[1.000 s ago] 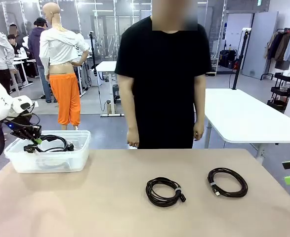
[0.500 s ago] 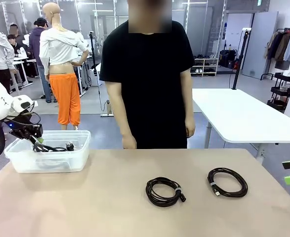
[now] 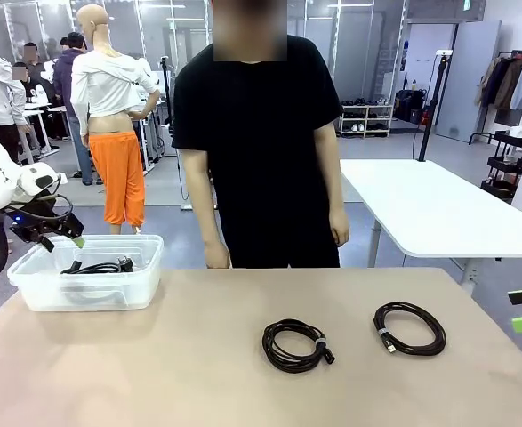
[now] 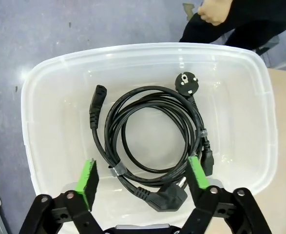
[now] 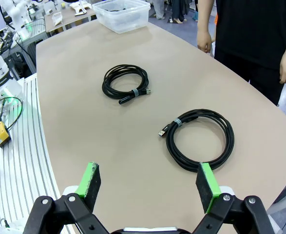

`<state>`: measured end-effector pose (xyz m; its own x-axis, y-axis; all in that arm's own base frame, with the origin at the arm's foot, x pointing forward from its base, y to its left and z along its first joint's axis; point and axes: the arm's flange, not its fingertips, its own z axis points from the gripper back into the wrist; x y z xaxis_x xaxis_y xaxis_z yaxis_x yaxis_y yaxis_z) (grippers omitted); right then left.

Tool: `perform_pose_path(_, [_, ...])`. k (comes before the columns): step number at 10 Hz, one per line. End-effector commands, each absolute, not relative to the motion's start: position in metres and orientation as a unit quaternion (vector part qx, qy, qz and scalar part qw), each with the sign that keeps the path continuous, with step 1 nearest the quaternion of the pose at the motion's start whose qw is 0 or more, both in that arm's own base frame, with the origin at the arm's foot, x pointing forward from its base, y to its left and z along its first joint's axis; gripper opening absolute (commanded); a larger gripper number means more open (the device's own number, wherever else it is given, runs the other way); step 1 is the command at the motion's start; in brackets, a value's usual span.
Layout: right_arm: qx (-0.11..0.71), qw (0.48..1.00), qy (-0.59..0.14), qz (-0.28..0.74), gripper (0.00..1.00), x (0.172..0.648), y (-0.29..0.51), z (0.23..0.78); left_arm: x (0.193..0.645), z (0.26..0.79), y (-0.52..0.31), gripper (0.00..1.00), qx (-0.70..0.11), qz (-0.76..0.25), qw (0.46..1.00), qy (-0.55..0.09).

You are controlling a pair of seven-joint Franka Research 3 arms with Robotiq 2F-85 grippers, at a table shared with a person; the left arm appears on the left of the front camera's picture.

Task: Organize and store the cables.
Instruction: Place the Power Cable into the Organizing box.

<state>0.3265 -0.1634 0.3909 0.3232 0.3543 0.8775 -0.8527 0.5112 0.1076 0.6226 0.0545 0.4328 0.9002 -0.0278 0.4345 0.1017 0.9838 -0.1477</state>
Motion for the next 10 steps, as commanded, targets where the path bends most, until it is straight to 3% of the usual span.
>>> perform_pose_path(1, [0.294,0.752,-0.434,0.400,1.00,0.328,-0.163,0.390,0.610,0.431,0.050,1.00,-0.076,-0.023,0.969,-0.232])
perform_pose_path(10, [0.294,0.752,-0.434,0.400,1.00,0.328,-0.163,0.390,0.614,0.432,0.048,1.00,-0.080,-0.025,0.970,-0.228])
